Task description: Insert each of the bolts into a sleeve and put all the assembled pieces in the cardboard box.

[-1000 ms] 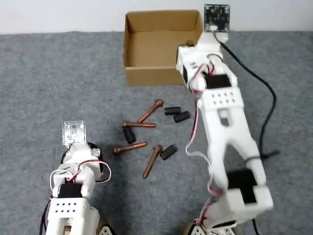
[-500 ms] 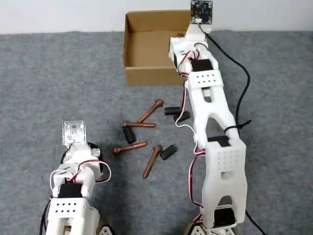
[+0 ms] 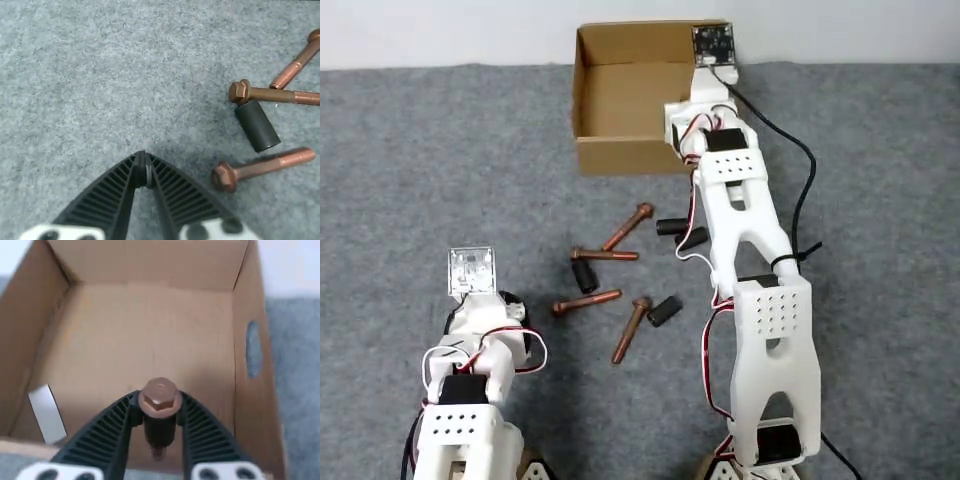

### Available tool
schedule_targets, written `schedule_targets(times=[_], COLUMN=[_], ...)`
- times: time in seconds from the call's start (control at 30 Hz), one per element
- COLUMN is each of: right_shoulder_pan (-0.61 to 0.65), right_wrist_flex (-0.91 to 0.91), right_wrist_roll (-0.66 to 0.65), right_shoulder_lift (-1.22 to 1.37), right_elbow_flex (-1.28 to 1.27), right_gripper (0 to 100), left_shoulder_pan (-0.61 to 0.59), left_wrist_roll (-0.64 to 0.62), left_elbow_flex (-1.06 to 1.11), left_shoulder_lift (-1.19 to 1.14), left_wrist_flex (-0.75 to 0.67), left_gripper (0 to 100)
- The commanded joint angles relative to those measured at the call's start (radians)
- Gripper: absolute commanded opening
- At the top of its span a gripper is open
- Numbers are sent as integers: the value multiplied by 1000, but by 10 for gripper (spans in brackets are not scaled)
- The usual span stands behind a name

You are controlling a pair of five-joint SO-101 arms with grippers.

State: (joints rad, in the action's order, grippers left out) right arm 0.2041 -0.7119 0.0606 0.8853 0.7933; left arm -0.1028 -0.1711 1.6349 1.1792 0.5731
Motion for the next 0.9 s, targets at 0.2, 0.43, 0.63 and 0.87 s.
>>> schedule_targets(times=[0.2, 0.43, 0.63, 0.87], right_shoulder_pan=[-2, 19, 24, 30], right_wrist_flex=[-91, -351, -605, -872], right_wrist_roll=[-11, -11, -17, -18], right_shoulder_lift=[-53, -159, -255, -288], right_elbow_flex=[124, 150, 150, 150], right_gripper=[144, 143, 143, 143], left_shoulder_pan=[-8, -11, -11, -12], left_wrist_roll=[-3, -3, -3, -3], left_elbow_flex=[-12, -12, -12, -12], left_shoulder_lift=[8, 8, 8, 8], left_wrist_flex=[-26, -26, -26, -26], left_gripper=[4, 4, 4, 5])
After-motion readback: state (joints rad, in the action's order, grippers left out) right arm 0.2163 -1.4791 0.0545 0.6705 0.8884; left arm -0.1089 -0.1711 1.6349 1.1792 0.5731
